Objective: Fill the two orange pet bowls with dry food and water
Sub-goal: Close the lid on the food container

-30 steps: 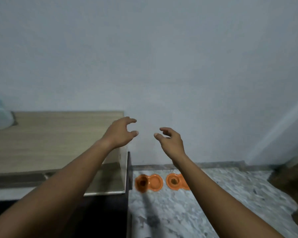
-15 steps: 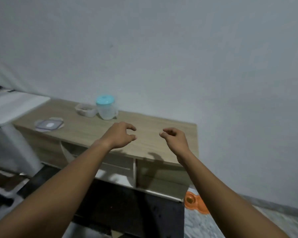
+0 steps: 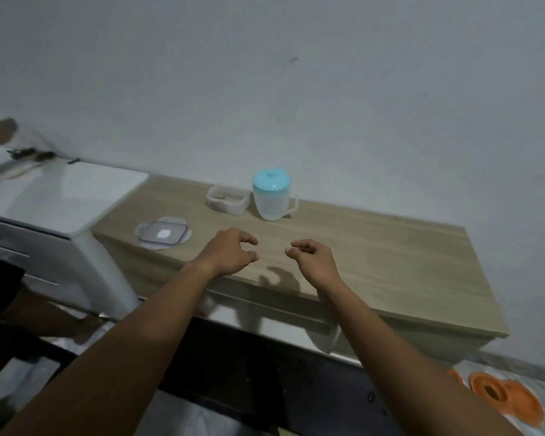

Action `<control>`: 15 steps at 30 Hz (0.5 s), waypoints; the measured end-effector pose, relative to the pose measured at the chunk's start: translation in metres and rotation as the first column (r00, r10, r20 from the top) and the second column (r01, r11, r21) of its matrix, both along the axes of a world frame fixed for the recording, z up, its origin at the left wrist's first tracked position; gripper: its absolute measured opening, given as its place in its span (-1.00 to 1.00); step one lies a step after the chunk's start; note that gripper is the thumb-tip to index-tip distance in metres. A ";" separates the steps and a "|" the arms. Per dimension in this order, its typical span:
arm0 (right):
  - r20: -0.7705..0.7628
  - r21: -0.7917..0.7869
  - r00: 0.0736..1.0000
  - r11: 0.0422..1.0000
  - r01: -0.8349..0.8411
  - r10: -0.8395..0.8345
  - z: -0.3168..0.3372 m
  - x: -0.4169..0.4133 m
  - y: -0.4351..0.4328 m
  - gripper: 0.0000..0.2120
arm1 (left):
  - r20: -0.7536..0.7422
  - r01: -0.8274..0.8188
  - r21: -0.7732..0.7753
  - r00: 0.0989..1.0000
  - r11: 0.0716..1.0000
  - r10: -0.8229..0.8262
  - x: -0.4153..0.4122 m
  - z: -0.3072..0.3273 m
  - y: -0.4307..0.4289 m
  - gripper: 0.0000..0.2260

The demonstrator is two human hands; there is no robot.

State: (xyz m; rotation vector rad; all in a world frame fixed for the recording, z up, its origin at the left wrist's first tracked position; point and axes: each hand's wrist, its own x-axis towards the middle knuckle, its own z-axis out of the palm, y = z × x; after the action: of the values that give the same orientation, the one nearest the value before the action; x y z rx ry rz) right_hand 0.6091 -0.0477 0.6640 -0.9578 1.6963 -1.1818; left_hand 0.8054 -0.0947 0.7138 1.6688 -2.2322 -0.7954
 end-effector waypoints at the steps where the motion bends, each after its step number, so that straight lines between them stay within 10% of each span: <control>1: 0.003 0.008 1.000 1.000 -0.014 0.014 -0.004 0.009 -0.017 -0.83 | -0.007 -0.015 0.018 1.000 1.000 0.016 0.010 -0.005 -0.015 -0.64; 15: 0.005 0.217 0.996 0.973 -0.083 0.084 -0.067 0.145 -0.169 -0.79 | 0.221 -0.140 0.051 0.967 0.989 0.126 0.171 -0.069 -0.186 -0.63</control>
State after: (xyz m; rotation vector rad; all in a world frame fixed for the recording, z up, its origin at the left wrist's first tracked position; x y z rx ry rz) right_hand 0.7546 -0.2164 0.5968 -0.8872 1.7298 -0.9185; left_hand 0.9767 -0.2802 0.6445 2.0009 -2.2226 -0.6905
